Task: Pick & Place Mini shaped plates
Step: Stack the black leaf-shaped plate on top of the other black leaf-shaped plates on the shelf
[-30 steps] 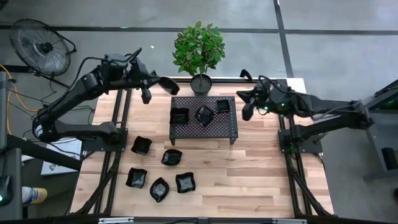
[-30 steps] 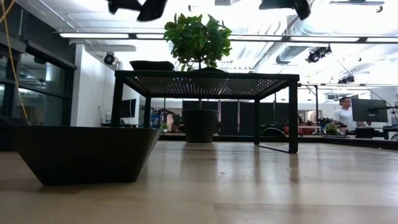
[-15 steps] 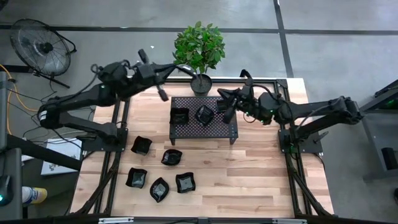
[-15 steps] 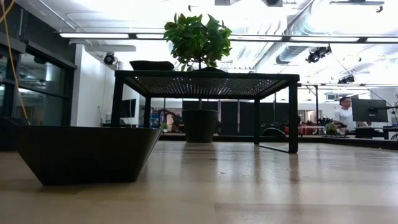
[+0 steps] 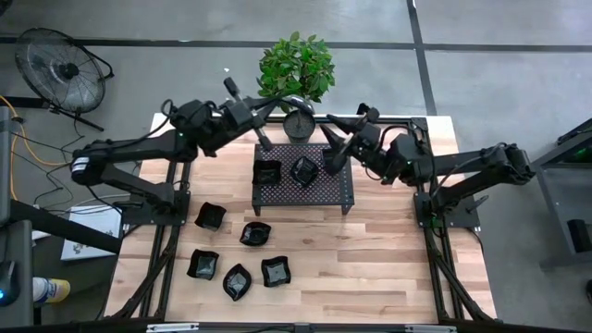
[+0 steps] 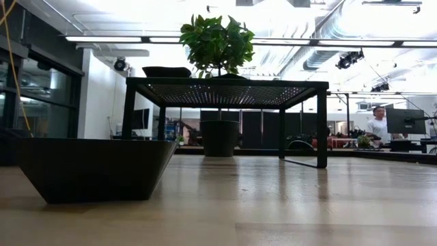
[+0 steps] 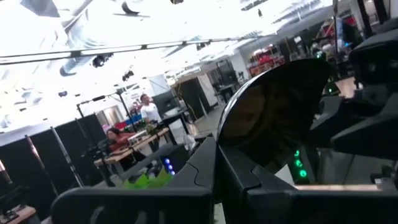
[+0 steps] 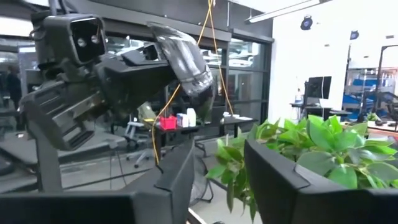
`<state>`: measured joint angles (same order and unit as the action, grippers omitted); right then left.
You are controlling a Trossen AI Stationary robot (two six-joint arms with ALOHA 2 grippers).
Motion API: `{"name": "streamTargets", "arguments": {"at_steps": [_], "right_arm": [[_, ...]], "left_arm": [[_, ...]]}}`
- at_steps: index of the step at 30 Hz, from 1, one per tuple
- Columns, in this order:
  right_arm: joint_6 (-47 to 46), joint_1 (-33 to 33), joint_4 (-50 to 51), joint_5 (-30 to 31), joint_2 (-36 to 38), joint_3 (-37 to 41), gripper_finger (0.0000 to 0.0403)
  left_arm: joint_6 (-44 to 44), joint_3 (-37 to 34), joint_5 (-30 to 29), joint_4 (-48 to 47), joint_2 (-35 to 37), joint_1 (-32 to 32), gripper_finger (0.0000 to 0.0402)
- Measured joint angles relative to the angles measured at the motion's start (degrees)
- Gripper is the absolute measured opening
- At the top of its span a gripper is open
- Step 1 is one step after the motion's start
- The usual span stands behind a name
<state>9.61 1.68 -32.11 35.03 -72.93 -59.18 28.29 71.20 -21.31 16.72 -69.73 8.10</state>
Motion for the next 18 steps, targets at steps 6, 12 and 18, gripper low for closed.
{"name": "streamTargets", "arguments": {"at_steps": [6,12,18], "right_arm": [[-0.48,-1.81,-1.3,-1.26,-0.02,0.0,0.0153],[-0.54,-2.48,-2.26,-5.08,-0.02,0.0,0.014],[-0.26,-2.44,-6.02,-6.29,-2.44,0.0,0.0134]], "left_arm": [[-0.02,-0.02,0.33,0.19,-0.73,0.0,0.0],[0.19,-0.02,0.15,0.23,-0.69,0.11,0.0],[0.39,-0.02,0.06,0.02,-0.69,0.11,0.0]]}}
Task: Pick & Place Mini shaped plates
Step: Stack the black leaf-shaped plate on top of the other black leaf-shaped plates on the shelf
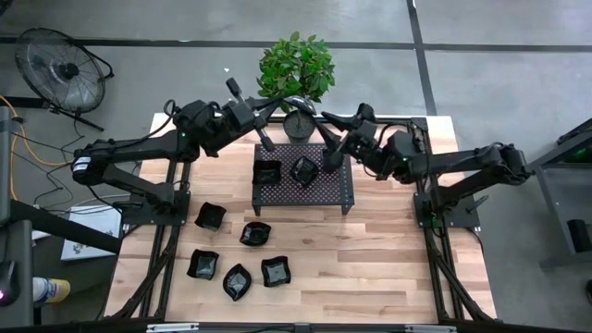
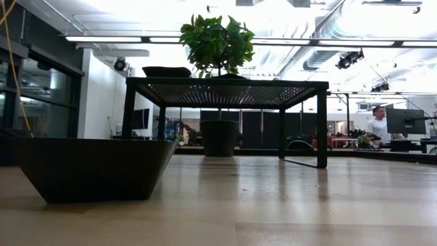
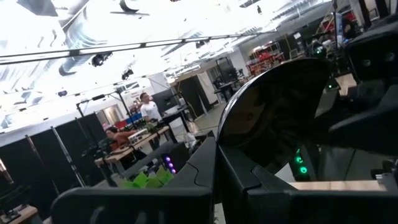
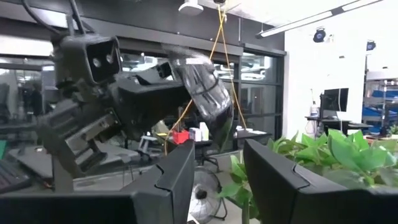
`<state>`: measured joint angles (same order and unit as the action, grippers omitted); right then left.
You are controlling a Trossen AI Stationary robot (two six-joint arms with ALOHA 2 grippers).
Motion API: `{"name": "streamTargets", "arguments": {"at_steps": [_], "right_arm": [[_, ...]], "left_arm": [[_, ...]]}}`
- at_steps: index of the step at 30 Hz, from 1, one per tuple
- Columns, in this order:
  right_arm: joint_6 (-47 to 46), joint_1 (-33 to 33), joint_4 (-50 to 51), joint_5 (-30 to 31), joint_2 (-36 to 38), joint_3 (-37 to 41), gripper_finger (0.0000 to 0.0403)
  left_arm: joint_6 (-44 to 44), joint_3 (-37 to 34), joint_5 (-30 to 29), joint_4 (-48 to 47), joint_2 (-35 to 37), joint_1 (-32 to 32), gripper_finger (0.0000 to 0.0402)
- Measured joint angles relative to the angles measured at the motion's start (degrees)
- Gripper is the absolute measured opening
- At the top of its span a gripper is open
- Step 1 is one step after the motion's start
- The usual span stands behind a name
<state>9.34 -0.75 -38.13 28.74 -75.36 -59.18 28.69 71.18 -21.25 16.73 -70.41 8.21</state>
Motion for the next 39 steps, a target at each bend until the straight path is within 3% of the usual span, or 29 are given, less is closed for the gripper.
{"name": "streamTargets", "arguments": {"at_steps": [18,29,39], "right_arm": [[6.57,0.15,-14.52,0.69,-6.38,0.0,0.0123],[7.76,0.0,-16.04,-0.21,-6.41,0.0,0.009],[6.73,-1.27,-16.02,-2.15,-6.41,0.0,0.0085]], "left_arm": [[2.18,0.0,-1.88,-0.33,0.0,0.01,0.0],[2.58,0.0,-1.88,-0.35,0.0,0.0,0.0],[2.56,0.0,-1.24,-0.42,0.0,0.02,0.0]]}}
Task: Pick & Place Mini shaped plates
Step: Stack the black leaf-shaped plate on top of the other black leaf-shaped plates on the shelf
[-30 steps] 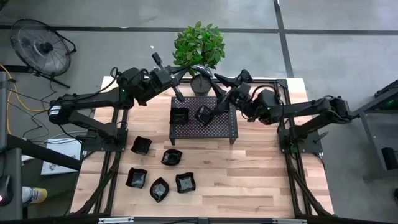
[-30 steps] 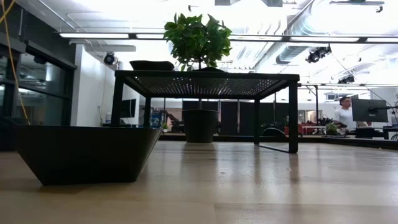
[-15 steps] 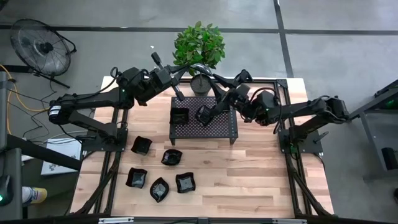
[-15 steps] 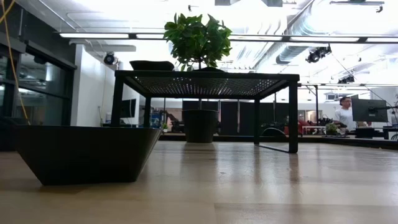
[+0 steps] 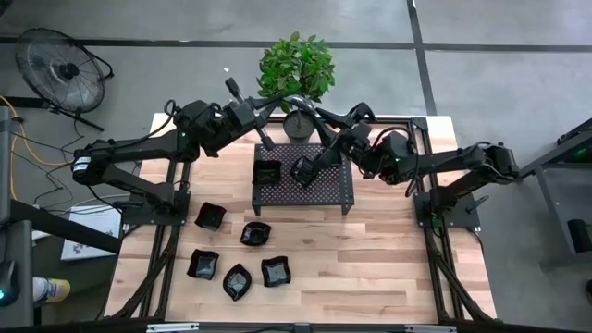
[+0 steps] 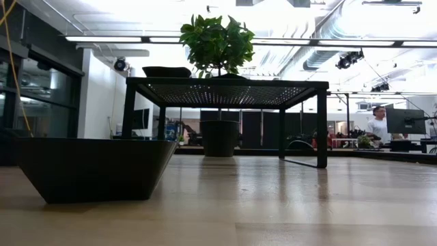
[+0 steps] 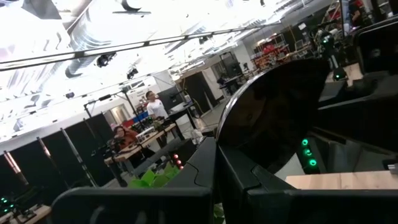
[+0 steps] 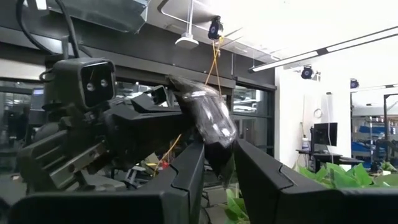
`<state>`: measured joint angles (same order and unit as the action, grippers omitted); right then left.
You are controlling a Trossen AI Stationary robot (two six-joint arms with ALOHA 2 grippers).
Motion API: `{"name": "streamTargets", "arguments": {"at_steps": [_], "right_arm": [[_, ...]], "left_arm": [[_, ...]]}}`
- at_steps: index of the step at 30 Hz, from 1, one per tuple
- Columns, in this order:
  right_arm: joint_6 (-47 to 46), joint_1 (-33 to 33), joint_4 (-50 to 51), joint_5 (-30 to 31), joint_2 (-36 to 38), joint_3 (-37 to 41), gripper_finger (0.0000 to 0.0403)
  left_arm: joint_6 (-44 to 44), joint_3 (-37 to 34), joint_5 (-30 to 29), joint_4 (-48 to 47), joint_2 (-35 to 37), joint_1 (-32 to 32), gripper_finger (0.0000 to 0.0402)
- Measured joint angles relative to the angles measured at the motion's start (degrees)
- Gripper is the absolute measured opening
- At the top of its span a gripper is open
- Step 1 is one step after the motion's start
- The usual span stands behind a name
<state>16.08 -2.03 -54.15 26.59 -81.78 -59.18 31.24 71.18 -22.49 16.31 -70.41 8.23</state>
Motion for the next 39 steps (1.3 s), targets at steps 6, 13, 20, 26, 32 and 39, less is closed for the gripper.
{"name": "streamTargets", "arguments": {"at_steps": [6,13,20,26,32,39], "right_arm": [[-0.59,-0.27,0.31,-0.03,0.0,0.0,0.0084],[-0.68,-0.26,0.29,0.06,0.0,0.0,0.0048],[-0.66,-0.32,0.11,0.5,0.0,0.0,0.0005],[-2.29,-0.3,0.19,0.34,0.0,0.0,0.0002],[-3.73,-0.3,0.29,0.97,0.02,0.0,0.0001],[-5.6,-0.32,1.68,2.89,0.02,0.0,0.0]], "left_arm": [[0.0,0.0,0.67,-0.24,0.0,-0.02,0.0],[0.0,0.0,0.63,-0.22,0.0,0.0,0.0],[0.0,0.0,2.15,-0.13,0.13,0.0,0.0001],[0.03,0.03,3.66,-0.96,0.13,0.0,0.0001],[1.77,0.09,6.82,-1.67,-0.52,0.02,0.0012],[3.64,0.09,10.15,-3.02,-0.66,-0.07,0.0097]]}}
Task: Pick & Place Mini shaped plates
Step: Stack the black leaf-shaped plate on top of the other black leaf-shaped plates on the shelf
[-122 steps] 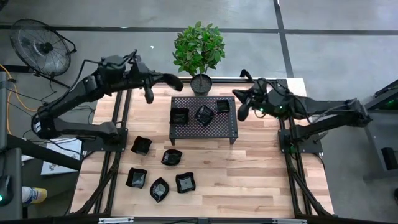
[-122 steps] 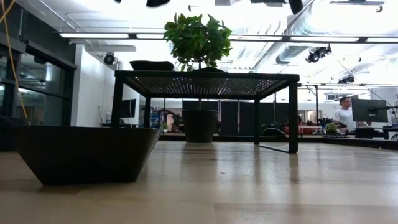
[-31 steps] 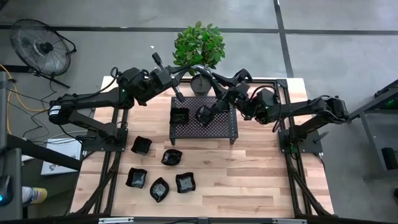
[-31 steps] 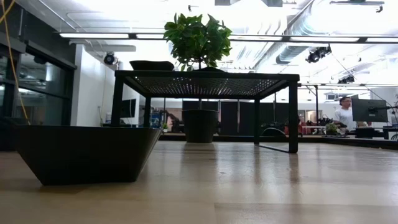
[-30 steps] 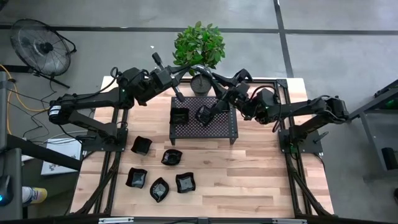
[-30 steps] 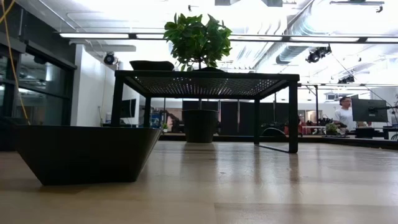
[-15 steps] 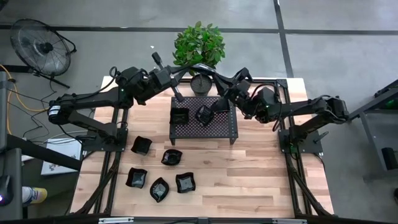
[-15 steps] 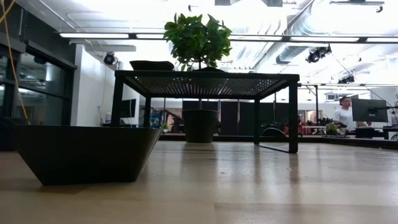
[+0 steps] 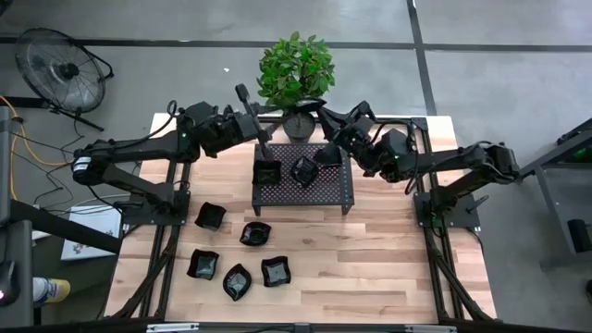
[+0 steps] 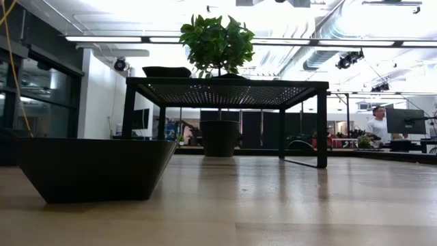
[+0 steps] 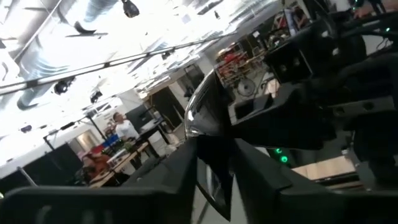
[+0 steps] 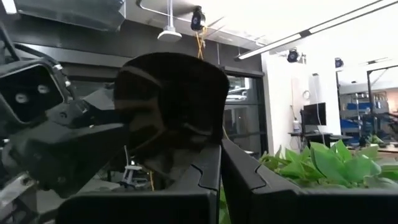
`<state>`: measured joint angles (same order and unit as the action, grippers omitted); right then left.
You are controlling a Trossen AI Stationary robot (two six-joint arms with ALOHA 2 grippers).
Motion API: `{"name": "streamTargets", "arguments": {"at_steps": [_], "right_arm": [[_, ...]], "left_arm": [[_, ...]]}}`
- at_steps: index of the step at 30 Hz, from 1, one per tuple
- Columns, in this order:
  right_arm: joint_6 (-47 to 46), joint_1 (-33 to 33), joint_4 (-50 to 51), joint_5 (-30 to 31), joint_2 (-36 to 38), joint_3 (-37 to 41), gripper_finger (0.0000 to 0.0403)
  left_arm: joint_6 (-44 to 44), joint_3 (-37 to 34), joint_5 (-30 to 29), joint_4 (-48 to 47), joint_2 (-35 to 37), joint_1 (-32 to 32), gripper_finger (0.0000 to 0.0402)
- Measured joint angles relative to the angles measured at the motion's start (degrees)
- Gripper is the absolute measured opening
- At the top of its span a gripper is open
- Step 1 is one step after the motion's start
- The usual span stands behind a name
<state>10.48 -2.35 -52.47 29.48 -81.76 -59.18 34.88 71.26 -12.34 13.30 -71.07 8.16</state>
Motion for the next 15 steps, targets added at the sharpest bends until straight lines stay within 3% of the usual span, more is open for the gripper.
{"name": "streamTargets", "arguments": {"at_steps": [7,15], "right_arm": [[0.0,0.2,0.63,-1.27,-0.01,0.0,0.0],[-0.35,-0.26,5.88,1.51,2.68,-0.02,0.0]], "left_arm": [[4.41,-0.13,-0.08,-1.12,0.23,0.06,0.0162],[10.73,-0.13,-0.31,-1.83,3.8,0.07,0.0174]]}}
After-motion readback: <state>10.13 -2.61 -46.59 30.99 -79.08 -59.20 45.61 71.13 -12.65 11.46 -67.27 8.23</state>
